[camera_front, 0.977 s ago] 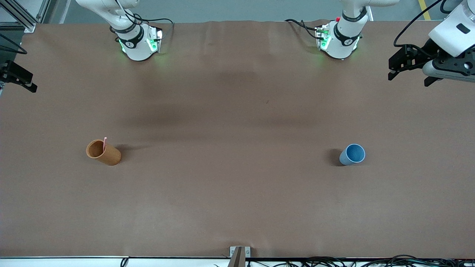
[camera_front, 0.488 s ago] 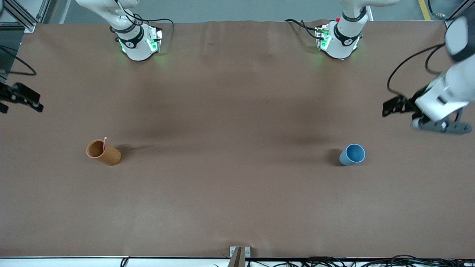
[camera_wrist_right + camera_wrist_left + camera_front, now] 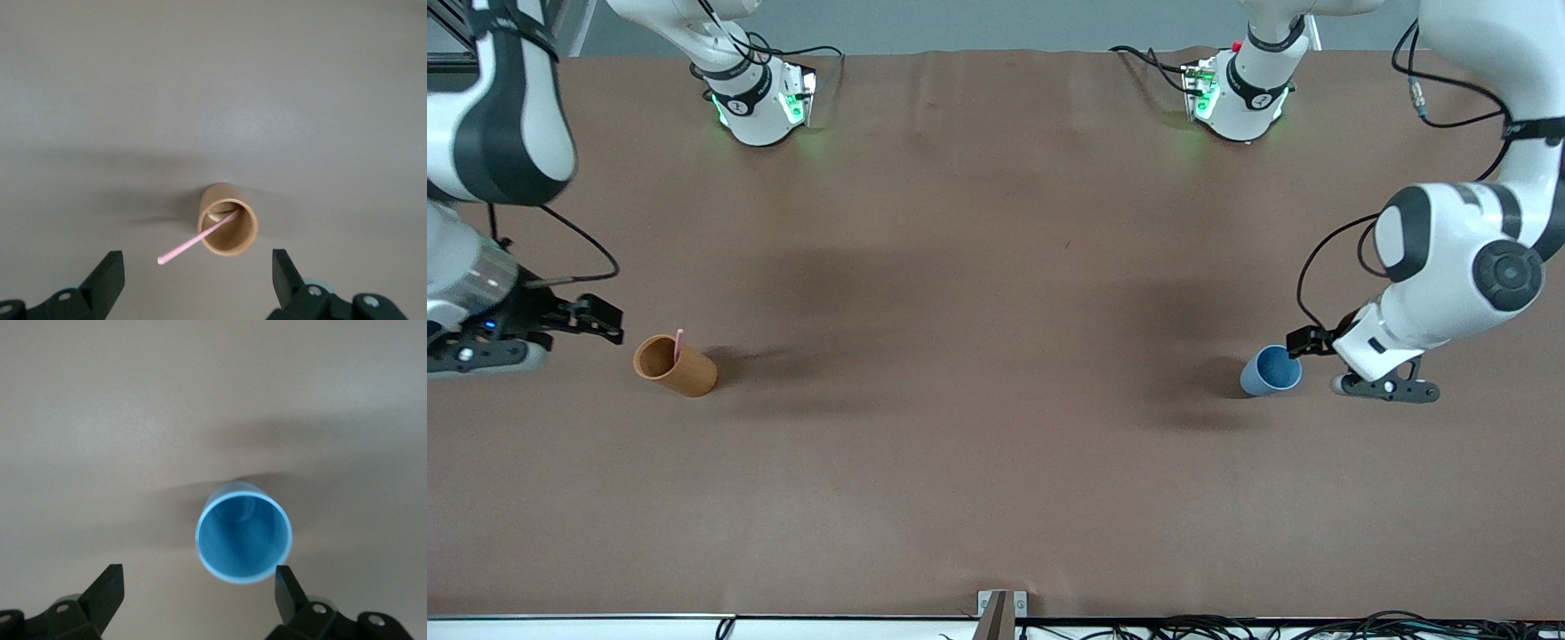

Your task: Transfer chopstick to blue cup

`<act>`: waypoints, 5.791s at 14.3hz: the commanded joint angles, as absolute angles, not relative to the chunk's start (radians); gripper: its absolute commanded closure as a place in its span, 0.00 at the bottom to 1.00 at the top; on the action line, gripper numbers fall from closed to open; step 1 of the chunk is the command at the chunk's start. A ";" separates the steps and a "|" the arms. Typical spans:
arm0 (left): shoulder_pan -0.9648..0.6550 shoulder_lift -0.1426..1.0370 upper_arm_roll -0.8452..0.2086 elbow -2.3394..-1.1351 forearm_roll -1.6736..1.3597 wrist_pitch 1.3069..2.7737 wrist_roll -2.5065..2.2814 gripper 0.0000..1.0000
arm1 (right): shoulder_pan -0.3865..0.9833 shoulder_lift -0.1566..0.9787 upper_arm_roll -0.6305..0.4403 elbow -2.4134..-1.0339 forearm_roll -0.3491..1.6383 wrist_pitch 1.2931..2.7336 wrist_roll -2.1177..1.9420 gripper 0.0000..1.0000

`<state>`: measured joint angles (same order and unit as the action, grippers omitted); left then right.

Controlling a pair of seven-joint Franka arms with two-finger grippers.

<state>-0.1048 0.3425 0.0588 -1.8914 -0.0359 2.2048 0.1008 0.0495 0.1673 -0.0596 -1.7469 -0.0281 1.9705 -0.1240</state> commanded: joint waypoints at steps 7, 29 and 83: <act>-0.118 0.428 0.063 -1.979 -0.037 2.414 0.087 1.00 | 0.117 0.129 -0.061 -2.022 -0.175 2.186 -0.130 0.09; -0.371 0.647 -0.354 -1.488 0.161 2.125 -1.070 1.00 | 0.156 0.124 -0.061 -2.068 -0.316 2.224 -0.118 0.73; -0.118 -0.064 -0.066 -1.566 0.003 1.531 0.026 0.00 | 0.753 0.354 -0.061 -1.466 -0.029 2.181 0.825 0.98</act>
